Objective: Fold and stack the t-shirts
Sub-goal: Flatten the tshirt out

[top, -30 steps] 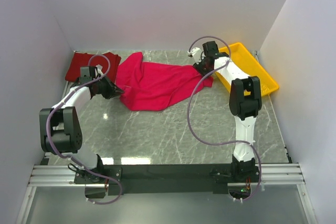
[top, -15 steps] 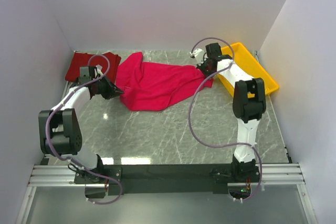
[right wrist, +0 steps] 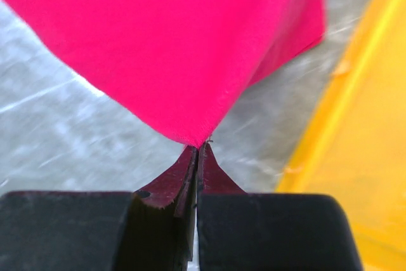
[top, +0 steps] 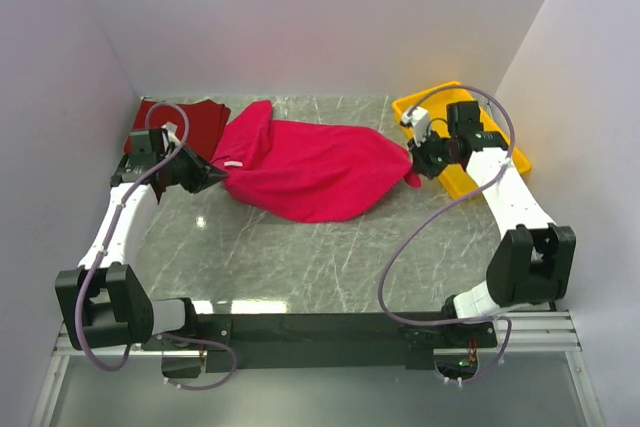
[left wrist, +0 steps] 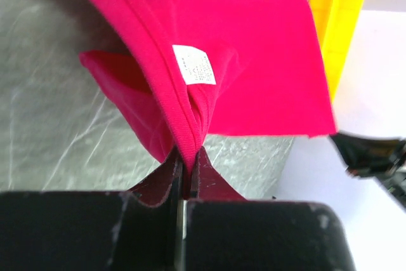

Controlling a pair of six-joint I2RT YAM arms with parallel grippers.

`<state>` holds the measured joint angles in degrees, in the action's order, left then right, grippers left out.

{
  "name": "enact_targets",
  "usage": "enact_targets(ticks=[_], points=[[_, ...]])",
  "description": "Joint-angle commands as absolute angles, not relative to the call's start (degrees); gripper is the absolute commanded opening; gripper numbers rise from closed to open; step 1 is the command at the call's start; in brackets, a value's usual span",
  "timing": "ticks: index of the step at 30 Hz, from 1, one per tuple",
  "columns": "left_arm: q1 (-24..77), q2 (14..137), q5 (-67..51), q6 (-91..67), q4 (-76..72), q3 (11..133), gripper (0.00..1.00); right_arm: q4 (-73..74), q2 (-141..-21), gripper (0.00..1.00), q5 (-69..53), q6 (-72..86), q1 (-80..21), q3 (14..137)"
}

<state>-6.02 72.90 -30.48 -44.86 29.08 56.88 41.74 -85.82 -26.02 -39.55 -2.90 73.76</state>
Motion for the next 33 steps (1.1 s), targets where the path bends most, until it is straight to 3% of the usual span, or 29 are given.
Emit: enact_targets(ticks=[1, 11, 15, 19, 24, 28, 33], points=[[-8.86, 71.02, -32.52, -45.53, 34.97, 56.52, 0.01, 45.17, -81.57, 0.0, -31.02, -41.22, -0.36, 69.45], [-15.29, 77.77, -36.74, -38.94, 40.17, 58.45, 0.01, 46.32, -80.15, 0.0, -31.99, -43.15, 7.82, 68.38], [-15.29, 81.82, -36.3, -37.97, 37.53, 57.66, 0.12, 46.49, -83.14, 0.0, -31.81, -44.99, 7.91, 66.1], [-15.03, 81.49, -32.1, -34.29, 38.49, 58.44, 0.32, 47.2, -84.55, 0.0, -32.7, -47.11, 7.73, 61.54], [-15.12, 72.97, -18.03, -29.18, 41.74, 57.22, 0.56, 43.69, -82.8, 0.0, -31.9, -46.15, 7.65, 55.82], [-15.12, 64.27, -17.56, -29.0, 43.86, 51.01, 0.62, 42.63, -83.75, 0.0, -32.43, -44.21, 7.47, 56.16], [-14.07, 60.56, -22.85, -32.34, 44.13, 39.92, 0.61, 42.1, -86.22, 0.0, -32.87, -42.54, 7.12, 58.53]])
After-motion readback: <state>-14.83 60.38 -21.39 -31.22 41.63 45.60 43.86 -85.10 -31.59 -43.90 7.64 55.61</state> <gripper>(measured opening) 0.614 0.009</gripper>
